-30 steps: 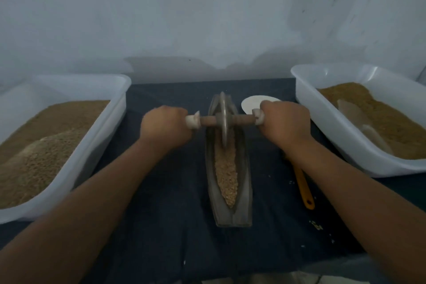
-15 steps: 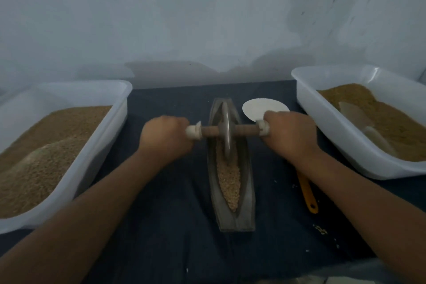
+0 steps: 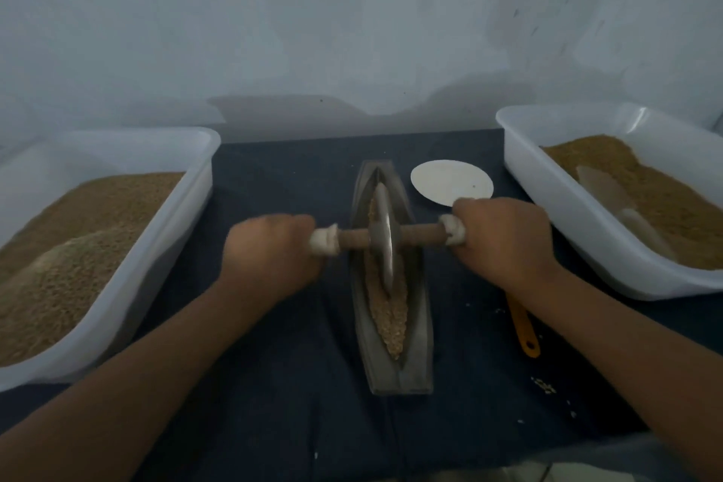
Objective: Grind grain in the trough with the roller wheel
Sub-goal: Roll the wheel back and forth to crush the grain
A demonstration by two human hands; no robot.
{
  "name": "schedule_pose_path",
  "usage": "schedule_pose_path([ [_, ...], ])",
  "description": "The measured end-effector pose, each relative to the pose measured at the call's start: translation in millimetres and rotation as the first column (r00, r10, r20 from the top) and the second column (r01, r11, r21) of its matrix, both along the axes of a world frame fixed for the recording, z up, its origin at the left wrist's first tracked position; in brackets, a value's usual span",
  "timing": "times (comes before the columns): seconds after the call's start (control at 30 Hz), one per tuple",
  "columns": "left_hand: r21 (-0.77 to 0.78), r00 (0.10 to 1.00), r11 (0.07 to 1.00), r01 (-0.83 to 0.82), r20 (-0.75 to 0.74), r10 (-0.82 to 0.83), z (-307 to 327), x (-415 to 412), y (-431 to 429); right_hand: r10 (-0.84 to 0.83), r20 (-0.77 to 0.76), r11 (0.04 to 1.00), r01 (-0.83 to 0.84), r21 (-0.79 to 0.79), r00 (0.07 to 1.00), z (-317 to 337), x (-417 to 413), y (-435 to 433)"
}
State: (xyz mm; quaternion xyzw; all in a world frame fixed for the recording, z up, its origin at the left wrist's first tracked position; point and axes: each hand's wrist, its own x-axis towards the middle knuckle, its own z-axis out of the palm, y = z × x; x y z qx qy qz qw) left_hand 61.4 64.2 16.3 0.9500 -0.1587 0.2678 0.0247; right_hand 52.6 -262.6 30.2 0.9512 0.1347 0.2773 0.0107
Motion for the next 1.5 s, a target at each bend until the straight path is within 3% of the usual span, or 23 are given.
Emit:
schedule_pose_path([
  [0.07, 0.005, 0.995, 0.998, -0.066, -0.076, 0.066, 17, 38, -16, -0.138, -0.076, 0.990, 0.138, -0.003, 0.988, 2, 31, 5],
  [0.2, 0.049, 0.983, 0.994, -0.100, -0.150, 0.107, 44, 66, -35, -0.216, -0.139, 0.972, 0.227, 0.064, 0.966, 10, 53, 10],
  [0.3, 0.083, 0.989, 0.994, -0.077, -0.119, 0.087, 32, 31, -20, -0.179, -0.163, 0.984, 0.180, -0.005, 0.970, 6, 22, 3],
  [0.43, 0.018, 0.999, 0.998, 0.053, 0.008, -0.053, -2, -34, 12, 0.092, 0.024, 0.996, -0.093, 0.016, 0.995, 9, -45, -1],
  [0.5, -0.002, 0.999, 0.999, 0.042, 0.014, -0.041, -12, -36, 15, 0.129, 0.035, 0.991, -0.130, 0.026, 0.991, 9, -45, -4],
  [0.63, -0.012, 0.998, 0.999, -0.050, -0.028, 0.049, -3, 26, -6, -0.078, 0.002, 0.996, 0.078, -0.035, 0.997, 11, 11, 6],
  [0.77, -0.061, 0.975, 0.990, -0.129, -0.192, 0.115, 22, 77, -24, -0.199, -0.067, 0.979, 0.196, -0.049, 0.978, 29, 55, 19],
  [0.9, -0.032, 0.969, 0.995, -0.089, -0.232, 0.079, 16, 32, -12, -0.138, -0.133, 0.989, 0.130, -0.063, 0.981, 30, 23, 14],
  [1.1, 0.023, 0.995, 0.997, 0.076, -0.061, -0.074, 3, -41, 17, 0.059, -0.092, 0.998, -0.057, 0.029, 0.994, 2, -50, -2],
  [1.2, 0.008, 0.995, 1.000, 0.000, -0.096, 0.000, 2, -10, 5, -0.009, -0.014, 1.000, 0.009, 0.008, 1.000, 4, -20, 3],
  [1.33, -0.019, 0.971, 0.991, -0.130, -0.207, 0.123, 25, 55, -21, -0.196, -0.081, 0.980, 0.197, 0.003, 0.977, 17, 42, 15],
  [1.5, -0.012, 0.953, 0.992, -0.123, -0.282, 0.115, 24, 34, -14, -0.142, -0.126, 0.989, 0.136, -0.053, 0.982, 23, 22, 11],
])
